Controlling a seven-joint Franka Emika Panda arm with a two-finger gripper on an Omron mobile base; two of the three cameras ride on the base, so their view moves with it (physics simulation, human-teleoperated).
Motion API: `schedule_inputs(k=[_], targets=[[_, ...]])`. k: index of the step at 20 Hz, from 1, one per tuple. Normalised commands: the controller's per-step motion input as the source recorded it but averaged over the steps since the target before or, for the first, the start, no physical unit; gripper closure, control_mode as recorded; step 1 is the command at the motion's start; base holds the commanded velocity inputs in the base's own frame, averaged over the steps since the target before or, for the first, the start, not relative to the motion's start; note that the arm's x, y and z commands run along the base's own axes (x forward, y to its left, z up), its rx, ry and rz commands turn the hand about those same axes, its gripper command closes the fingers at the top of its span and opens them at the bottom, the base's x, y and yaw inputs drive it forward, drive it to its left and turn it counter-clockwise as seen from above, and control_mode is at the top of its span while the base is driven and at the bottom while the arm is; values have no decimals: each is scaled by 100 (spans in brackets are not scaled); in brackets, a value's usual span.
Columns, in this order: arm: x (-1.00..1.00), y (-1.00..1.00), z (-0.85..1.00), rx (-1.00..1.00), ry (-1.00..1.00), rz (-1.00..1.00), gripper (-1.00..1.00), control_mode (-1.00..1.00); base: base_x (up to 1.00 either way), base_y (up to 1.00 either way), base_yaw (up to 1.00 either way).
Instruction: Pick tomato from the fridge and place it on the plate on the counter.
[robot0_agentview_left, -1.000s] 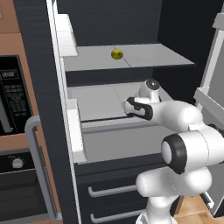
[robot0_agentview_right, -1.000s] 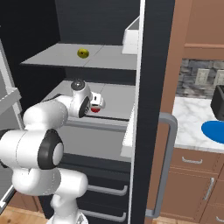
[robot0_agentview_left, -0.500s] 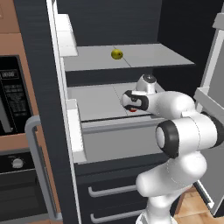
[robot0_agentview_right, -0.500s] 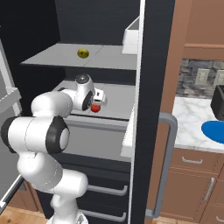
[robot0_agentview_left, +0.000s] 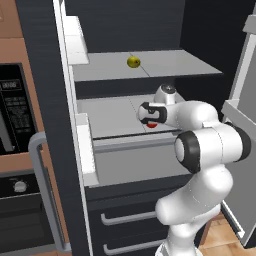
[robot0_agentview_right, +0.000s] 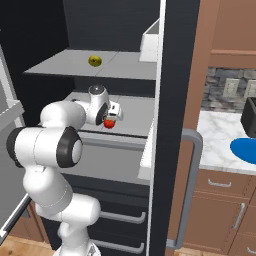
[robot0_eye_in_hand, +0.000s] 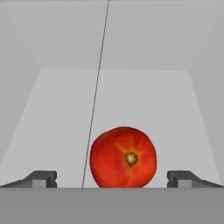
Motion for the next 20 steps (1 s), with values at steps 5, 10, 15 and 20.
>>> schedule_inputs(k=[5, 10, 15, 20], targets=[[0, -9, -1, 0, 0, 0, -100, -100, 0, 0, 0], [0, -13, -7, 0, 0, 0, -100, -100, 0, 0, 0], [0, -2, -16, 0, 1, 0, -100, -100, 0, 0, 0], [6, 0, -18, 0, 2, 0, -100, -100, 0, 0, 0]])
